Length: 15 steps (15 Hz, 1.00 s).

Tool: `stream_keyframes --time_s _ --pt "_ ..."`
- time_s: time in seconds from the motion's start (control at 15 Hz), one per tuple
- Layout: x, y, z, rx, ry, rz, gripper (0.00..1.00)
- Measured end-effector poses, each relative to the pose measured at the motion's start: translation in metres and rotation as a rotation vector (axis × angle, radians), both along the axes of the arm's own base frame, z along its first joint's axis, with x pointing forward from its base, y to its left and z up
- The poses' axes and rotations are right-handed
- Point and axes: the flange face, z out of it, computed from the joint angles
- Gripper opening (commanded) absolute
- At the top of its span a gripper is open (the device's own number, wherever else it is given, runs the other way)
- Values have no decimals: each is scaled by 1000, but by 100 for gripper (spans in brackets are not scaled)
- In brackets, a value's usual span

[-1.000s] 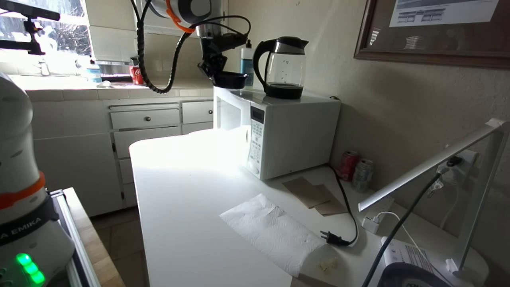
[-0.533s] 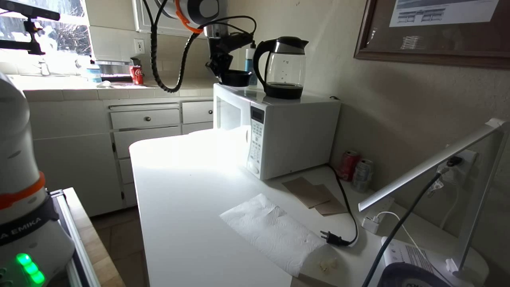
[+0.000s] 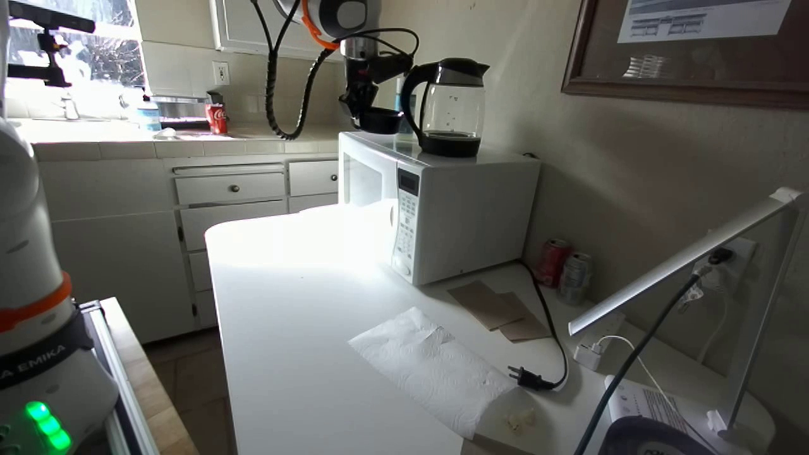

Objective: Pick up the black bowl and put it on the microwave

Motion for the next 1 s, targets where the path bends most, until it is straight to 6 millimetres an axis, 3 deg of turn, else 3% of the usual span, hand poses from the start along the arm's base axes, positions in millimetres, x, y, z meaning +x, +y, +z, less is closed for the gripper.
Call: stream_keyframes --time_s 0.6,1.0 --pt "41 0 7 2 71 52 1" --pt "56 13 -15 -55 100 66 1"
